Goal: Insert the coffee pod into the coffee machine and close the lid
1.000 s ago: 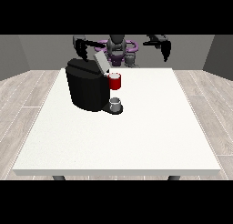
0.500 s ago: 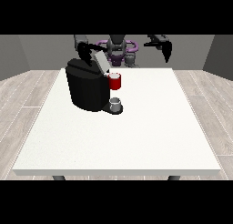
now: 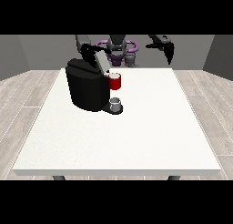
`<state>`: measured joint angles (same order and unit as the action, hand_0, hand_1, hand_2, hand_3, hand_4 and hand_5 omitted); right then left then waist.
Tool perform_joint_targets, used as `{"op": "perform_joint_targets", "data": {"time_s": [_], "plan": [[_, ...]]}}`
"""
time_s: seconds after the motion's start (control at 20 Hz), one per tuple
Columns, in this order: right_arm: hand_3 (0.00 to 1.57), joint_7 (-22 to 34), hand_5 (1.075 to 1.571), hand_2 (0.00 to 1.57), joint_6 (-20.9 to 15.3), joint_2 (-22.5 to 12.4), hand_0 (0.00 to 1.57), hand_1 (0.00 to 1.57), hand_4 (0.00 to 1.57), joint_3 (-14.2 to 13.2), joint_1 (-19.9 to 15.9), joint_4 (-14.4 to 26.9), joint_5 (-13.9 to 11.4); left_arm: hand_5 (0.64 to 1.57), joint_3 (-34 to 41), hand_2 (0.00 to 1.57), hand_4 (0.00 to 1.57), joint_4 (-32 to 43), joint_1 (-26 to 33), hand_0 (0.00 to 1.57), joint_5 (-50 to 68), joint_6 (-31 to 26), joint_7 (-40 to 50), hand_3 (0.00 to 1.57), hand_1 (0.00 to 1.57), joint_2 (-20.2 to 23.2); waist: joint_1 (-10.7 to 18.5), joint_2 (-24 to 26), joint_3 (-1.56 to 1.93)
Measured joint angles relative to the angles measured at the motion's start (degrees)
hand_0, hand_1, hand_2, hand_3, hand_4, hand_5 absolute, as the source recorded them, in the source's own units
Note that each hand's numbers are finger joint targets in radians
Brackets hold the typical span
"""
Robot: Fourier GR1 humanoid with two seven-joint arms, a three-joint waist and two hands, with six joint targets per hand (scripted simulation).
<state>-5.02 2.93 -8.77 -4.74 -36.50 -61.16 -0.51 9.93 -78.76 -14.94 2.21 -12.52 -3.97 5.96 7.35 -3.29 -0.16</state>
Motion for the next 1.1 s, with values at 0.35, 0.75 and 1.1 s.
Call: {"op": "perform_joint_targets", "data": {"time_s": [0.35, 0.75, 1.1], "plan": [[0.0, -0.3, 1.571, 0.0, 0.6, 0.3, 0.0, 0.0, 0.08, 0.5, -2.3, 2.1, -1.0, 1.571, 0.0, 0.0, 0.0, 0.3, -0.3, 0.0, -0.2, 1.0, -0.5, 0.0, 0.0, 0.7, -0.4, -0.7, 0.04], [0.0, 1.7, 1.571, 0.0, -0.9, 2.0, 0.0, 0.0, 0.21, 2.2, -6.1, 4.1, -3.4, 1.571, -0.7, 0.0, 0.17, 0.3, 0.2, 0.0, -0.1, 1.8, 0.3, 0.0, 0.0, 0.4, 0.8, -0.6, 0.17], [0.0, 1.6, 1.571, 0.0, -1.5, 2.8, 0.0, 0.0, 0.14, 4.4, -8.9, 4.3, -6.9, 1.571, -0.3, 0.0, 0.15, 2.0, 0.3, 0.0, -0.1, 2.4, -1.8, 0.0, 0.0, 0.8, 0.4, -1.1, 0.14]]}}
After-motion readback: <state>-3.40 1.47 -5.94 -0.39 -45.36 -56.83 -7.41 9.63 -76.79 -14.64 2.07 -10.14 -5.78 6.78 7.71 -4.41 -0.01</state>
